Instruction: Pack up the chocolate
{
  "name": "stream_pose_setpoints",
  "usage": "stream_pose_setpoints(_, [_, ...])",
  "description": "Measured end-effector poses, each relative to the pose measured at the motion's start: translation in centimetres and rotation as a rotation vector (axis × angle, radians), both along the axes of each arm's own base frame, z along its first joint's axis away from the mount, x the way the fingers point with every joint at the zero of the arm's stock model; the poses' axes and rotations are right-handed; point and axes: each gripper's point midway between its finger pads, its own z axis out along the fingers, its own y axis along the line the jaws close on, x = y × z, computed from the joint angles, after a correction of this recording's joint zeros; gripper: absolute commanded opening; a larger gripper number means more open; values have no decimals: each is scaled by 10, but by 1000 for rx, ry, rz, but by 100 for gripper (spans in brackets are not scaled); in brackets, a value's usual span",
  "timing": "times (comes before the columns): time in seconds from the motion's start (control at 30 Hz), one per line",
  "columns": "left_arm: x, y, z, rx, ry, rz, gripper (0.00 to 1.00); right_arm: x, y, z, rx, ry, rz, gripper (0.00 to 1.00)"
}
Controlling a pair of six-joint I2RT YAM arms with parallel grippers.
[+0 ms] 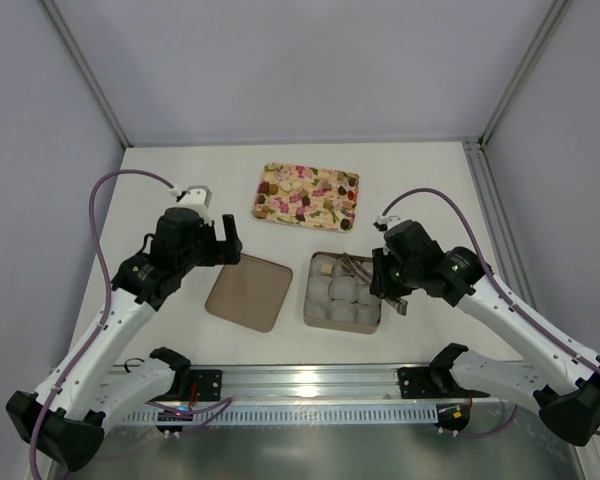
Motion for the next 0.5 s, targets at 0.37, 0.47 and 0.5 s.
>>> stream_pose_setpoints(0.37, [0,0,0,0,1,1,100,3,3,-5,1,0,0,41])
stream_pose_setpoints(0.47, [0,0,0,0,1,1,100,3,3,-5,1,-1,0,43])
stream_pose_setpoints(0.5, [0,0,0,0,1,1,100,3,3,-5,0,-2,0,43])
